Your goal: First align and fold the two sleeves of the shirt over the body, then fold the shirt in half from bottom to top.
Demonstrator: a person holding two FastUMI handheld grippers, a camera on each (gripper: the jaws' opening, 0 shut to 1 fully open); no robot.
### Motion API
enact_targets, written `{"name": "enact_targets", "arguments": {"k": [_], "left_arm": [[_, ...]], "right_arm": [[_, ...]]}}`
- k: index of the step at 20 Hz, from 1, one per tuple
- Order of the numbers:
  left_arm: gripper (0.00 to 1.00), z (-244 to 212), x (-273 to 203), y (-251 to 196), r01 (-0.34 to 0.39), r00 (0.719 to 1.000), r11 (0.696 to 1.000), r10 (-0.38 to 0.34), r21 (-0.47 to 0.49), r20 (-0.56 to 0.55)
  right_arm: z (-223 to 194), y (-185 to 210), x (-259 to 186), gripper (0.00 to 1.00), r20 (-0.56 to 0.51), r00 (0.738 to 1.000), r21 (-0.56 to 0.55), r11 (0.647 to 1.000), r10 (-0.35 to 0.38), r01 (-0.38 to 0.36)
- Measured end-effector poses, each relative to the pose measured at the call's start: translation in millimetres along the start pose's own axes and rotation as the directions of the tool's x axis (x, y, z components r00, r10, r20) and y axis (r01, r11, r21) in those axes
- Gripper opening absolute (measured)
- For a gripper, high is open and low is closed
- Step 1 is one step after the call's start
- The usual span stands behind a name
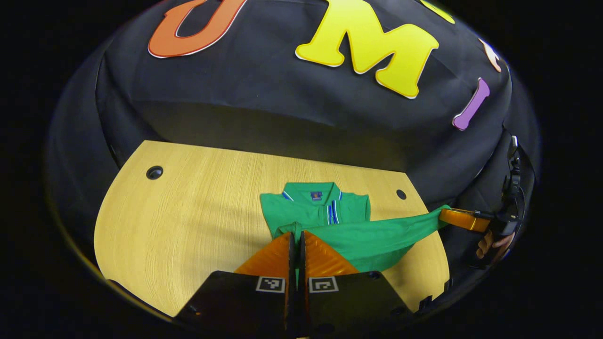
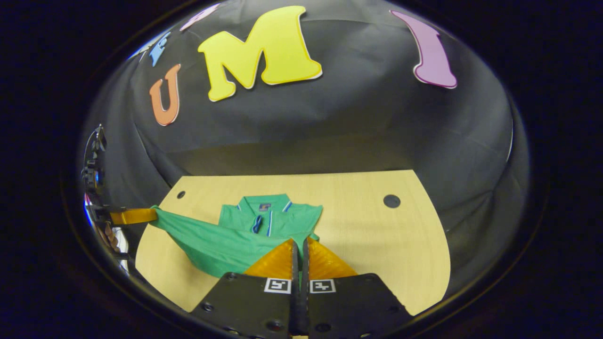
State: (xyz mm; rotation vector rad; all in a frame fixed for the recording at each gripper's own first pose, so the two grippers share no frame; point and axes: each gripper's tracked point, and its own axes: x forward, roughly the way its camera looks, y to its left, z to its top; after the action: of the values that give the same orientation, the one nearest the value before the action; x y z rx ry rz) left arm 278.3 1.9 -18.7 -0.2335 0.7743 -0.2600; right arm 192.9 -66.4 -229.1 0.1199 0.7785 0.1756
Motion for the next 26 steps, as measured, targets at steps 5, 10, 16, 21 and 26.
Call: {"name": "enact_targets", "arguments": {"k": [5, 10, 16, 21, 26], "left_arm": [[0.06, 32, 48, 17, -0.019, 0.999, 1.0, 0.019, 0.007, 0.038], [0.05, 44, 102, 36, -0.04, 0.996, 0.999, 0.039, 0.02, 0.081], [0.07, 24, 159, 70, -0.113, 0.991, 0.993, 0.115, -0.03, 0.063], [0.11, 11, 192, 81, -0.136, 0.989, 0.99, 0.137, -0.029, 0.061], [0.77, -3, 191, 92, -0.215, 0.975, 0.976, 0.216, -0.033, 0.047]], "right_arm": [[44, 1, 54, 0.0, 0.032, 0.999, -0.019, 1.0, 0.012, -0.012], [64, -4, 118, 0.0, 0.039, 0.999, -0.042, 0.999, 0.014, -0.012], [33, -15, 189, 0.0, -0.023, 1.0, -0.051, 0.999, 0.008, -0.009], [20, -27, 221, 0.02, -0.012, 0.999, -0.105, 0.994, -0.044, 0.042], [0, -27, 229, 0.32, -0.004, 0.997, -0.134, 0.988, -0.076, 0.075]]}}
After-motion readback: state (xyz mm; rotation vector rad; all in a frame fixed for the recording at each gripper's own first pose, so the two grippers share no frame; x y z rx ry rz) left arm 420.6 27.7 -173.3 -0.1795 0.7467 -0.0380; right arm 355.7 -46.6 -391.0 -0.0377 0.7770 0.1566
